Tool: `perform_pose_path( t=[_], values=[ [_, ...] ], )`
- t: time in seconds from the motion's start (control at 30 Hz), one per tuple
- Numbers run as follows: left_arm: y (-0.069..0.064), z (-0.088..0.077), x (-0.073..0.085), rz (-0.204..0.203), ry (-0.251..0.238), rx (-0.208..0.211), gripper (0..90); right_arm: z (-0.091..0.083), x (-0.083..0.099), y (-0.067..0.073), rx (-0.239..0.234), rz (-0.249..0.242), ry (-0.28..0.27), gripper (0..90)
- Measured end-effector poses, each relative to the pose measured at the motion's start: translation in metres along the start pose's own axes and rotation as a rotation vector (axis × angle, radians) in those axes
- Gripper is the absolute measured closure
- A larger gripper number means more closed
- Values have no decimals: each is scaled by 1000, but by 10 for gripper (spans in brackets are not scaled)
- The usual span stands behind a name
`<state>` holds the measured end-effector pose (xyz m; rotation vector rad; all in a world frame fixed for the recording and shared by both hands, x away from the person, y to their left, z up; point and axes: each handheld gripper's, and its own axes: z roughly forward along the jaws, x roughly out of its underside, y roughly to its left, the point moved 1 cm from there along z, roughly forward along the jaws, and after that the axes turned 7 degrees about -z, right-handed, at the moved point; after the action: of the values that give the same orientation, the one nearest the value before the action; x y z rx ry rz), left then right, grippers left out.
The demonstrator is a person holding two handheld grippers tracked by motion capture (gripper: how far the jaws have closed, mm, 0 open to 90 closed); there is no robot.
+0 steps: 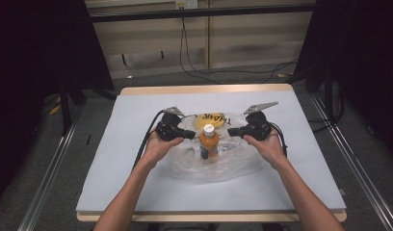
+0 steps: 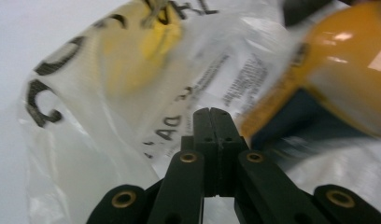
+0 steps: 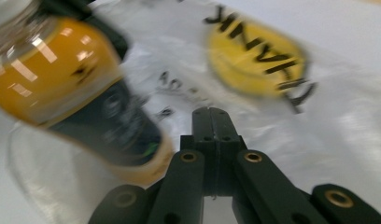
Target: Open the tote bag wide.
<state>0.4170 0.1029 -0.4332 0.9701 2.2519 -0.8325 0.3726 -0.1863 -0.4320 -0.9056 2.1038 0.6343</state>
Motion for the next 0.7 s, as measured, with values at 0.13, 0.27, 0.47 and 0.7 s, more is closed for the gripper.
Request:
perform_pose_path(
  t=[0.13, 0.27, 0.47, 0.7],
  values=[
    [7, 12, 1, -27, 33, -22, 900, 11, 18, 11, -30, -5, 57, 900],
    [12, 24, 5, -23, 82, -71, 900, 19, 42, 13, -9, -8, 134, 900],
    [19, 25, 14, -25, 104, -91, 900, 8, 53, 0, 76, 6, 159, 900],
    [26, 30, 18, -64, 40, -85, 900, 6, 62, -32, 150, 91, 132, 900]
  ],
)
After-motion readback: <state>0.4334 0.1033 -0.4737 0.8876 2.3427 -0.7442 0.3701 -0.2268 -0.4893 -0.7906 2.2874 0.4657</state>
